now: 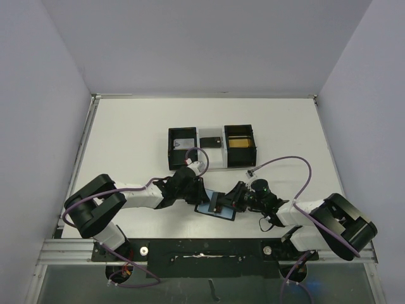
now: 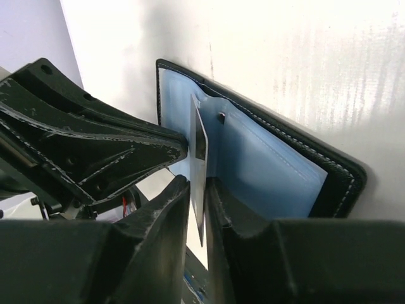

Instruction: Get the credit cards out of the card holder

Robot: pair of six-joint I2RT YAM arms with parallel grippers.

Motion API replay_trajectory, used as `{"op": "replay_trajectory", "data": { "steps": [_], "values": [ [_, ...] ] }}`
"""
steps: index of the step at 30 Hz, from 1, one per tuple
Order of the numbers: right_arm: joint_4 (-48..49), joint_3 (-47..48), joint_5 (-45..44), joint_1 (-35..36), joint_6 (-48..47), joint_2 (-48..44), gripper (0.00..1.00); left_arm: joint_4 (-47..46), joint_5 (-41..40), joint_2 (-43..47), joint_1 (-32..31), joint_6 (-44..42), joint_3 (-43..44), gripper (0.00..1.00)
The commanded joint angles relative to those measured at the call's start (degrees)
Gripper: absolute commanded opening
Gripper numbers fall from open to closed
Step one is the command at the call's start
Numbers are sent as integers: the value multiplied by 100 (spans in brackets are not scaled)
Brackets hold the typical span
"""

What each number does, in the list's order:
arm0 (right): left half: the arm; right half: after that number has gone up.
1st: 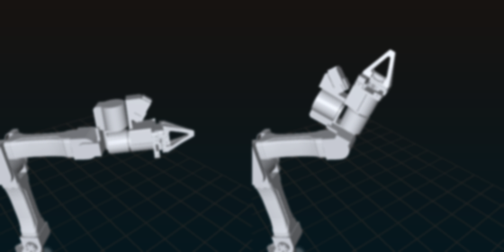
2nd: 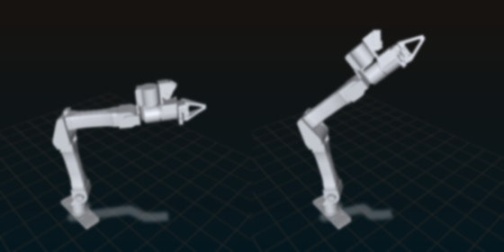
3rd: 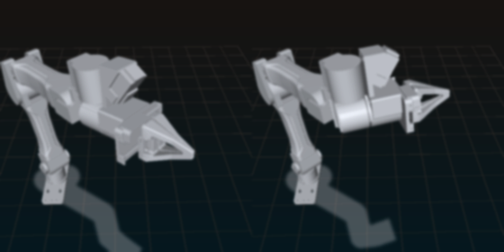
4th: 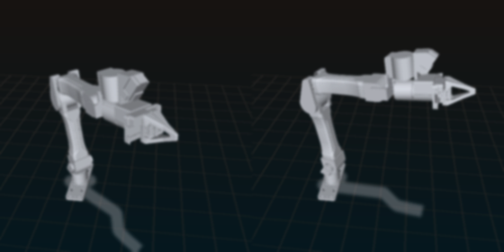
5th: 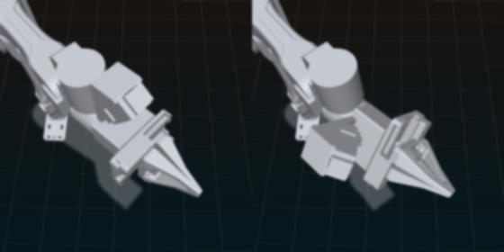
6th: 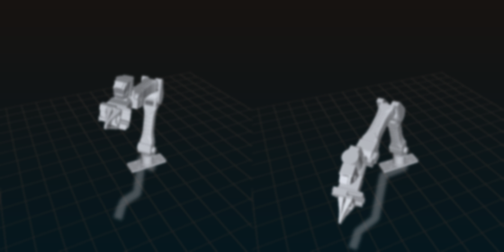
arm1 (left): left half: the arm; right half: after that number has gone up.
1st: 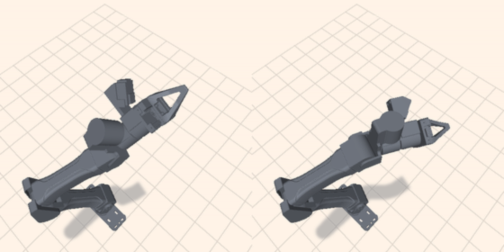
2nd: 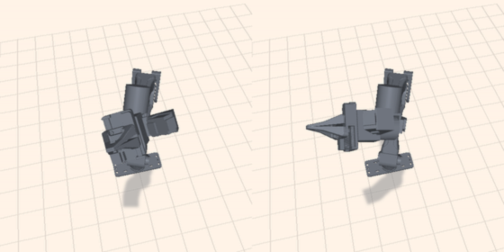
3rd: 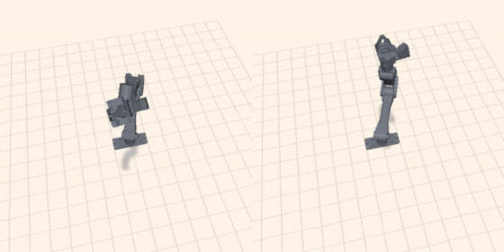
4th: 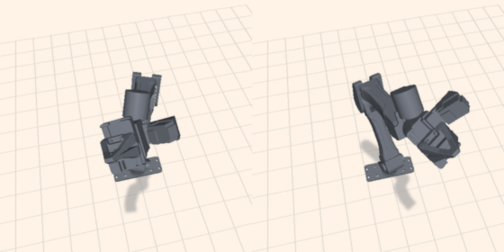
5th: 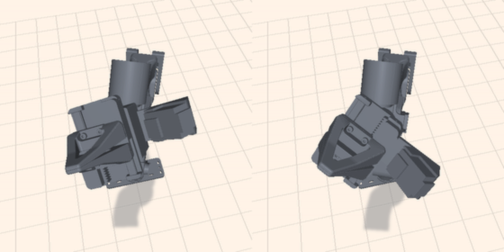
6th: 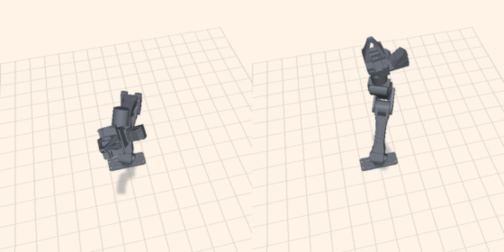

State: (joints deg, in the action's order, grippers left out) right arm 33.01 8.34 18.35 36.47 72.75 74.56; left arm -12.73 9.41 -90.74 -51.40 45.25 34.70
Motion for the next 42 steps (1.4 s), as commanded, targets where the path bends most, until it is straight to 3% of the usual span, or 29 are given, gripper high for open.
{"op": "replay_trajectory", "data": {
  "steps": [1,5,8,9,12,17,25,30,38,42],
  "values": [
    [551,0,-140,27,68,57,13,291,-80,-117,-94,-105,-253,6],
    [390,7,-39,13,-86,2,2,276,-173,-74,-103,-29,-337,5],
    [-52,33,-31,-43,-326,-183,1,198,-201,-11,-104,16,-426,5],
    [-149,40,52,-69,-418,-207,3,151,-195,-10,-99,26,-450,5],
    [-281,229,598,-113,-796,-45,24,60,-101,-57,-100,49,-450,5],
    [-386,314,570,-117,-677,134,29,-3,-127,-67,-101,105,-416,5],
    [-313,120,377,-162,-526,-97,0,131,-237,-10,-99,106,-483,3],
    [-826,149,323,-296,-879,-517,0,191,-285,70,-99,133,-513,3],
    [-1662,591,564,-469,-1642,-243,26,187,-125,74,-155,-81,-418,3],
    [-1245,370,482,-549,-1361,-324,28,167,-171,68,-169,-5,-431,3]
  ]
}}
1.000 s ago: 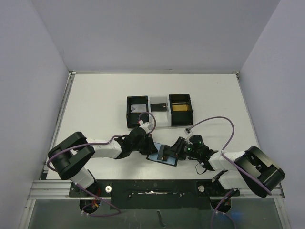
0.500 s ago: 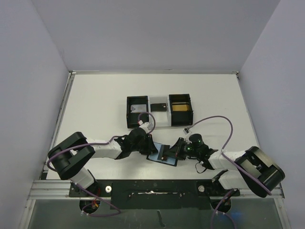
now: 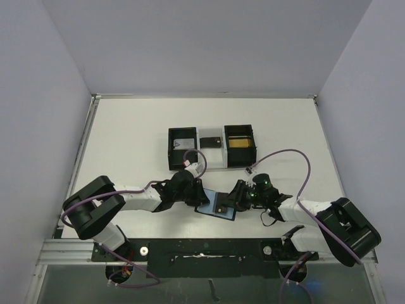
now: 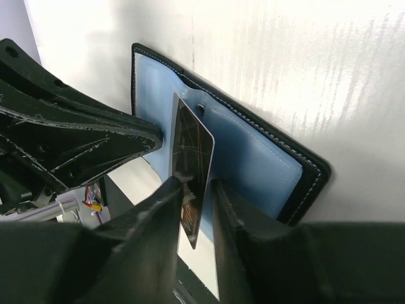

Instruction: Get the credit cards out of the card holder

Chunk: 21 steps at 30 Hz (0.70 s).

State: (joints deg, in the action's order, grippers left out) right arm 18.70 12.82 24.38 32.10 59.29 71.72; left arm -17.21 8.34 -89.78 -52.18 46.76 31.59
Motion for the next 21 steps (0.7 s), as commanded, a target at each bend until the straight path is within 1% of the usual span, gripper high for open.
{"op": "replay_trajectory", "data": {
  "steps": [1,3,6,10,13,17,21],
  "values": [
    [318,-107,-54,-122,8,-32,23,640,-69,-45,-92,-170,-99,3],
    [452,-94,86,-145,-15,13,14,720,-74,-88,-92,-213,-38,3],
    [337,-10,130,-167,-72,-37,1,936,-156,-109,-90,-250,80,2],
    [23,-6,-25,-220,-165,-350,0,858,-357,119,-103,-175,-37,2],
    [-138,-24,-69,-272,-195,-534,0,475,-151,136,-112,-329,-131,2],
    [-237,34,43,-291,-334,-590,0,657,-219,-27,-120,-435,68,2],
    [-628,179,-146,-296,-487,-841,0,768,-509,76,-143,-357,61,0]
  ]
}}
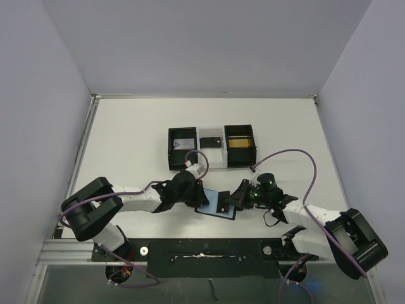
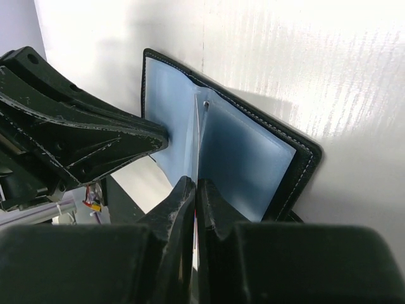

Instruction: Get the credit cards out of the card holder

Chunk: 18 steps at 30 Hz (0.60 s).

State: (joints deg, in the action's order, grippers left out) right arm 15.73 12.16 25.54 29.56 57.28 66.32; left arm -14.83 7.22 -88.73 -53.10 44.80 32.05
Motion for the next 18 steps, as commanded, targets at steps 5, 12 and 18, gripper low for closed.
{"op": "replay_trajectory", "data": {
  "steps": [5,12,18],
  "values": [
    [-1343,652,-807,-79,-655,-780,0,724,-848,166,-56,-9,-166,0],
    [-1975,1216,-663,-148,-1069,-1237,0,665,-1006,236,-51,144,-329,0],
    [-1581,1087,-475,-152,-1064,-1080,0,374,-1005,826,-53,218,-471,15]
  ]
}}
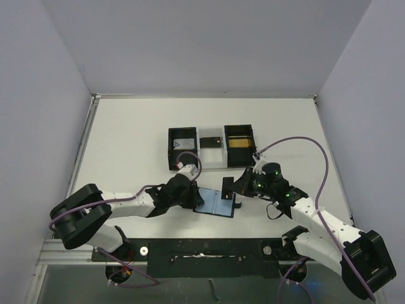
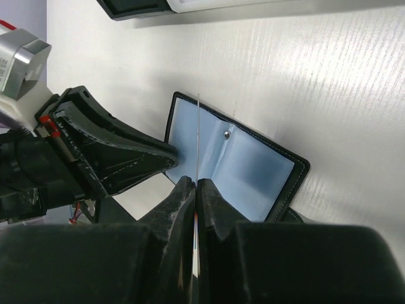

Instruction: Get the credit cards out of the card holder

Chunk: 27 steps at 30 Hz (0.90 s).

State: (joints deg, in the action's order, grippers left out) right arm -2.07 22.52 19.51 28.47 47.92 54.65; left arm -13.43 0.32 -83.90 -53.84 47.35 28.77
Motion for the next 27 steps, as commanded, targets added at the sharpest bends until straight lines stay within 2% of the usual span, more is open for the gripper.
{"op": "replay_trajectory", "data": {
  "steps": [1,6,14,16,20,27],
  "values": [
    [335,20,292,-38,-88,186,0,261,-328,472,23,-46,-152,20],
    [1051,-92,867,133,212,741,0,580,-579,1179,26,-52,-244,37],
    [1208,163,530,625,207,1539,0,1510,-895,1994,243,-10,-307,52],
    [1002,321,367,727,144,1767,0,1819,-859,2101,385,-60,-222,55],
    [457,691,-41,905,-93,2140,0,2453,-311,2111,854,-183,126,58],
    [-79,1206,-217,1012,-518,2258,0,2882,-196,2423,1175,-465,439,62]
  ]
}}
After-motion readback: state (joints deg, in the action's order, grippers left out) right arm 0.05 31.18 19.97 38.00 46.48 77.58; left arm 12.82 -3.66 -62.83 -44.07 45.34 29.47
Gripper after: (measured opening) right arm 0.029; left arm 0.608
